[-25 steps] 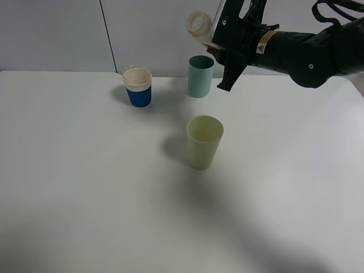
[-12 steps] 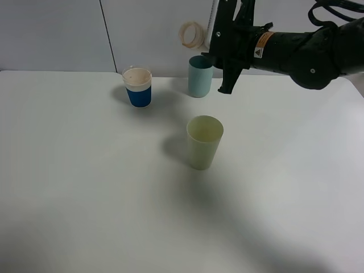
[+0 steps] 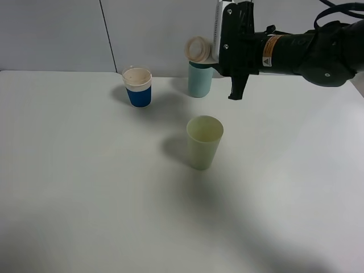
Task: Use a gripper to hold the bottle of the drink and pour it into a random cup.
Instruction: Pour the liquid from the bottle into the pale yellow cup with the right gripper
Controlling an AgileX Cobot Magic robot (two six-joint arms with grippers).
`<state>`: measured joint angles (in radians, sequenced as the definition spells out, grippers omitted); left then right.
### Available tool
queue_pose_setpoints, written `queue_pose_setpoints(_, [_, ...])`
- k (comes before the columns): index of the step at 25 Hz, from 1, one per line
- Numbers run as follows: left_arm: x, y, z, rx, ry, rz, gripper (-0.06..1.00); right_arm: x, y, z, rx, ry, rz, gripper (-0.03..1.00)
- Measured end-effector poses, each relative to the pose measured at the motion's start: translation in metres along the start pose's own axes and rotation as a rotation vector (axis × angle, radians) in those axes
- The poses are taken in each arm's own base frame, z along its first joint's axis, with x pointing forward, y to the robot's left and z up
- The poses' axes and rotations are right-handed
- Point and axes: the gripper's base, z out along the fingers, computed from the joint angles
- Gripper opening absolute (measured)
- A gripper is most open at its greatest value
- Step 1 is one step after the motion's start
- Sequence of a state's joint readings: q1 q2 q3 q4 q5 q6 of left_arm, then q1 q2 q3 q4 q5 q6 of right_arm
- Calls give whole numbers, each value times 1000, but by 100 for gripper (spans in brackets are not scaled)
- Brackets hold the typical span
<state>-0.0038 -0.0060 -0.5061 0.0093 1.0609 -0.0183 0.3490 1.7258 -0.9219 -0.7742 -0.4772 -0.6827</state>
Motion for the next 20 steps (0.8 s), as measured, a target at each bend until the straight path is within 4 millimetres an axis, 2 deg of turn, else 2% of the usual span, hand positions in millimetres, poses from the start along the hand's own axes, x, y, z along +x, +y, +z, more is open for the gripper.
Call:
queue_pose_setpoints(7, [0, 0, 0, 0, 0, 0, 93, 0, 4, -1, -46, -32, -117, 36])
queue_pose_setpoints(20, [0, 0, 0, 0, 0, 0, 93, 2, 6, -2, -74, -48, -203, 36])
